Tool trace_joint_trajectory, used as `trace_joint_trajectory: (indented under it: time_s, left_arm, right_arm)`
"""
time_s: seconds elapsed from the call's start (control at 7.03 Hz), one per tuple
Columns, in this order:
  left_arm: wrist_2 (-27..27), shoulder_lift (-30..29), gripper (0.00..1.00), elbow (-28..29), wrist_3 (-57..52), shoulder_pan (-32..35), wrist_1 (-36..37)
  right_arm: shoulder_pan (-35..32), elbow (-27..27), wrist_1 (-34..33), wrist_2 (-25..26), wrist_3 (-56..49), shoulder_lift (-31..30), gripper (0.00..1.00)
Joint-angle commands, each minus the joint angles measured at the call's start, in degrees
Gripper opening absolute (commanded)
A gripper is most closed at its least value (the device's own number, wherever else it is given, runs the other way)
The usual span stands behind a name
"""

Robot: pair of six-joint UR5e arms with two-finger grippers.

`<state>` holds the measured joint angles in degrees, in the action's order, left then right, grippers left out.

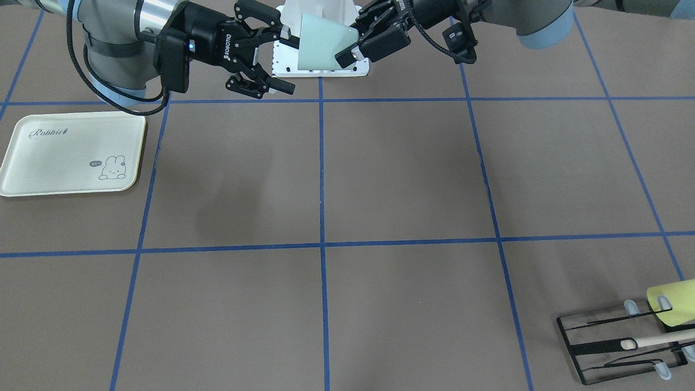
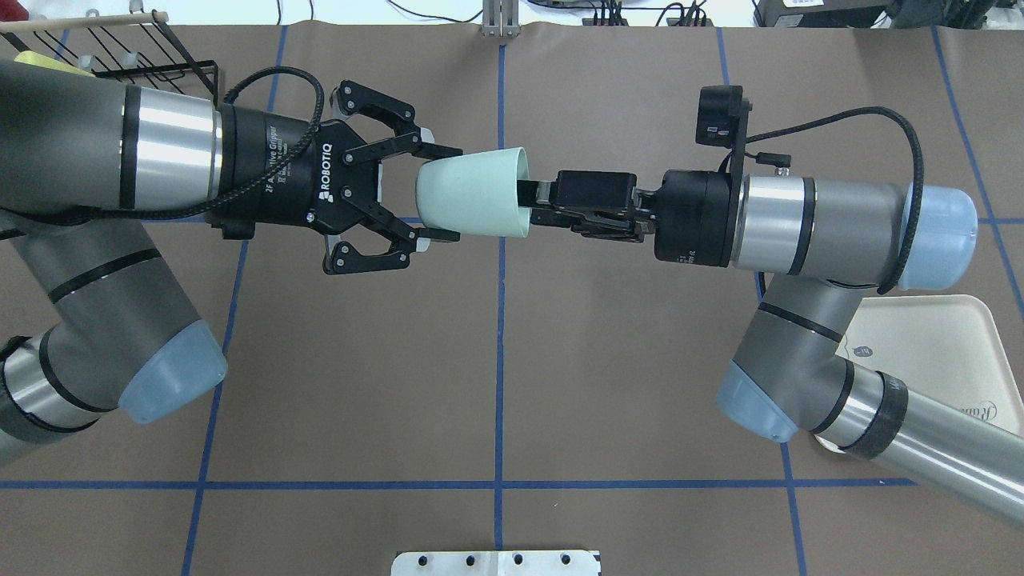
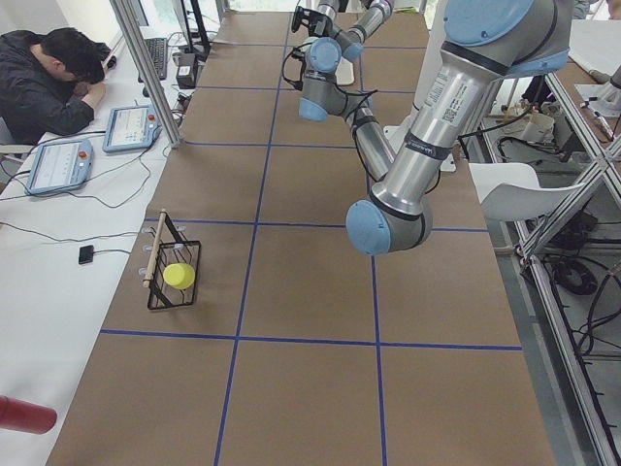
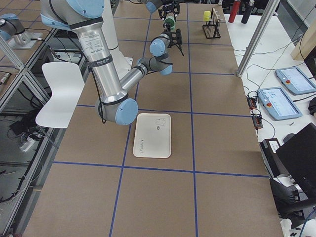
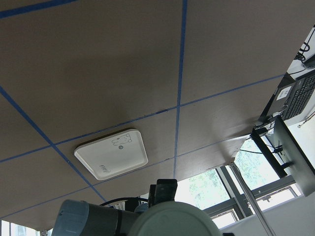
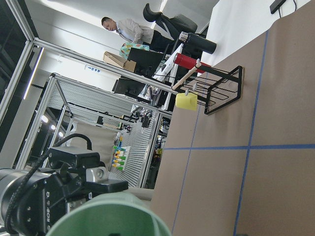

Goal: Left arm grabs green cup and hands to right arm on tray

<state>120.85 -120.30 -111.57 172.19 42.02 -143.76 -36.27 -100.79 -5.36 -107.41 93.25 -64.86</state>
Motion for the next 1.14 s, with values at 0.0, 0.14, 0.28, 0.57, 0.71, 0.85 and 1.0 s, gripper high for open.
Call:
trace_joint_trajectory:
  time_s: [0.0, 0.14, 0.28, 0.57, 0.71, 0.85, 1.0]
  left_arm:
    - [0.0, -0.28, 0.34, -0.05, 0.34, -0.09, -0.03]
    - [0.0, -0.46, 0.34, 0.03, 0.34, -0.09, -0.03]
    - [0.0, -0.46, 0.34, 0.04, 0.34, -0.18, -0.03]
    - [-0.09, -0.54, 0.34, 0.12, 0.34, -0.62, -0.03]
    - [-0.09, -0.55, 0.34, 0.12, 0.34, -0.53, -0.03]
    - [-0.09, -0.55, 0.34, 0.12, 0.34, -0.53, -0.03]
    - [-0.09, -0.63, 0.34, 0.12, 0.34, -0.53, -0.03]
  right_arm:
    - [0.32, 0.07, 0.0, 0.1, 0.0, 0.0, 0.73]
    - [0.41, 0.07, 0.0, 0.1, 0.0, 0.0, 0.73]
    - [0.5, 0.07, 0.08, 0.1, 0.0, 0.17, 0.71]
    - [0.5, 0.07, 0.09, 0.1, 0.0, 0.26, 0.67]
    - [0.76, 0.07, 0.09, 0.1, 0.0, 0.26, 0.54]
    - [0.85, 0.07, 0.09, 0.1, 0.0, 0.26, 0.49]
    - [0.85, 0.07, 0.09, 0.1, -0.09, 0.26, 0.48]
